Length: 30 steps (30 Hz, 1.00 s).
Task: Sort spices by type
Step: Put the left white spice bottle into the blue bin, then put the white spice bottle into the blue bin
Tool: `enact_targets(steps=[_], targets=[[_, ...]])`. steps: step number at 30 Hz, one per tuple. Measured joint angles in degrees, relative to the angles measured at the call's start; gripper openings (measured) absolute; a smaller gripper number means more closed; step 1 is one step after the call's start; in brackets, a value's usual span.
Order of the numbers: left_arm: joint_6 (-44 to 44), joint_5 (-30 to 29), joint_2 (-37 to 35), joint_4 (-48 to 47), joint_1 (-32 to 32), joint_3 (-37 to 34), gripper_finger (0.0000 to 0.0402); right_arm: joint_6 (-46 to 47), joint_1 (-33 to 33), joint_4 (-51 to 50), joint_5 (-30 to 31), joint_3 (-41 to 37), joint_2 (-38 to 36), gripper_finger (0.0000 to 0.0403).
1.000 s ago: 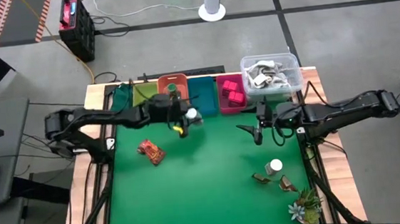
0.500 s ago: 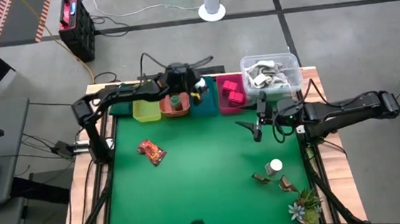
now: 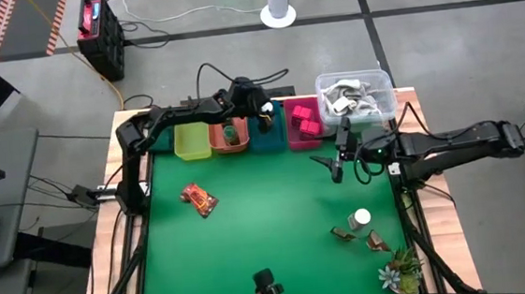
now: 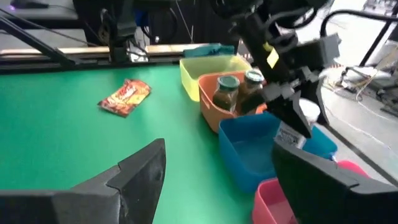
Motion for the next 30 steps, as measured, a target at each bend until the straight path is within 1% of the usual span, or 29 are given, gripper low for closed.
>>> enact_targets(steps=[4, 9, 12, 15, 20, 24, 26, 30], targets=[[-2.58, -0.20, 0.02, -2.30, 0.76, 0.00, 0.0188, 0.19, -0.02, -1.39, 0.00, 0.00, -0.80, 0.0317], [-3.14, -0.37, 0.02, -3.96, 0.83, 0.02, 0.0256, 0.30, 0.00, -1.18, 0.01, 0.00, -0.76, 0.0317], [-2.85, -0.37, -0.13, -3.87, 0.63, 0.02, 0.0282, 0.31, 0.00, -1.28, 0.01, 0.00, -0.74, 0.0317], [-0.80, -0.25, -2.14, -3.69, 0.39, 0.00, 0.0290, 0.31, 0.14, -1.28, 0.02, 0.00, -0.74, 0.0317], [2.29, -0.29, -7.82, -3.61, -0.48, 0.02, 0.0293, 0.31, 1.05, -2.13, 0.02, 0.00, -1.35, 0.0317], [4.67, -0.19, -11.18, -6.54, -4.30, 0.04, 0.0294, 2.62, 2.13, -7.59, 0.02, 0.01, -3.17, 0.0317], [5.65, -0.29, -11.80, -8.89, -7.48, 0.04, 0.0294, 5.07, 3.21, -12.91, 0.02, 0.00, -4.25, 0.0317], [7.37, -3.47, -11.52, -13.40, -13.96, -0.04, 0.0294, 11.95, 6.89, -21.24, -0.02, 0.09, -5.66, 0.0317]])
